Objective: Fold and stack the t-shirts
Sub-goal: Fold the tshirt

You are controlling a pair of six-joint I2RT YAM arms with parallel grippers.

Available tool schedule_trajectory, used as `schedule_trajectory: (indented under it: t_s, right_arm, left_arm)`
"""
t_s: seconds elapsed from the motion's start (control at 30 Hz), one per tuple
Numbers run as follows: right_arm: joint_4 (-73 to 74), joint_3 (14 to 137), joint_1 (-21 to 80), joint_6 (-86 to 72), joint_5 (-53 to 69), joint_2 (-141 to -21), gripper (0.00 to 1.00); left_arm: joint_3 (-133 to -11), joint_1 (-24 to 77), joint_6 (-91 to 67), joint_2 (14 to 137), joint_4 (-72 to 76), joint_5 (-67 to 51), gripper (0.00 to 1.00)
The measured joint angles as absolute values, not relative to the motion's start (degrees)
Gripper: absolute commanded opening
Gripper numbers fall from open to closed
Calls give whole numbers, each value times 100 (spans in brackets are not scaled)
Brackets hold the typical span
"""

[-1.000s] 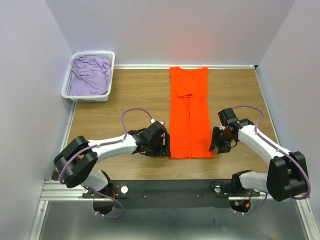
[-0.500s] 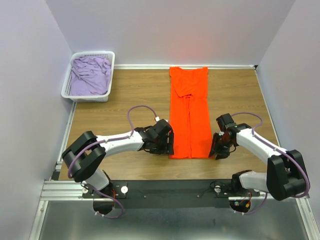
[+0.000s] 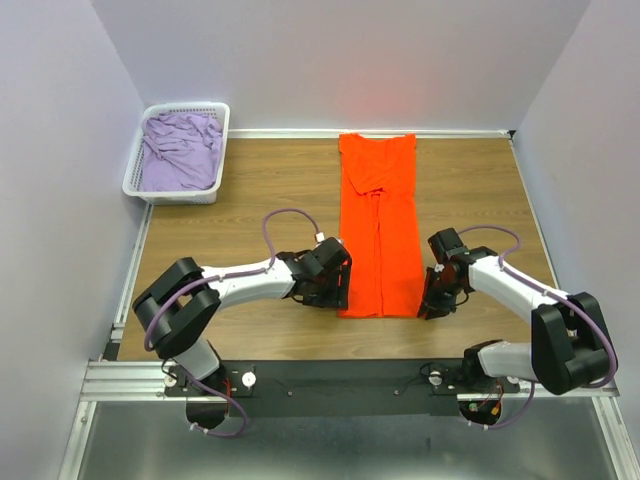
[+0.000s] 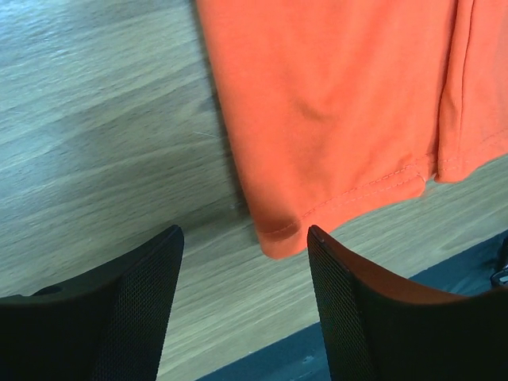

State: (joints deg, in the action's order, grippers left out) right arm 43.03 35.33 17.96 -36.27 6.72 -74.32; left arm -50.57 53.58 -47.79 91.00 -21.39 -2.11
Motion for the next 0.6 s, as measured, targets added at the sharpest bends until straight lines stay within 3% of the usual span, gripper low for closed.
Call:
schedule_trajectory:
  t_s: [0.07, 0.1, 0.17, 0.6]
  right_arm:
    - [4283, 3531, 1817, -3645, 670, -7443, 21]
    - [4272, 3531, 1833, -3651, 672, -7450, 11]
    - [4241, 3533, 1844, -3684, 690, -7463, 2]
    - [4176, 3533, 2005, -3664, 692, -7463, 1]
  left_arm:
    - [-5111, 5387, -4775, 9161, -2178, -211, 71]
    - [-5142, 5402, -4772, 9192, -2200, -211, 71]
    - [-5199, 5422, -4764, 9240, -2235, -209, 71]
    - [-5658, 5721, -4803, 9664, -2523, -193, 56]
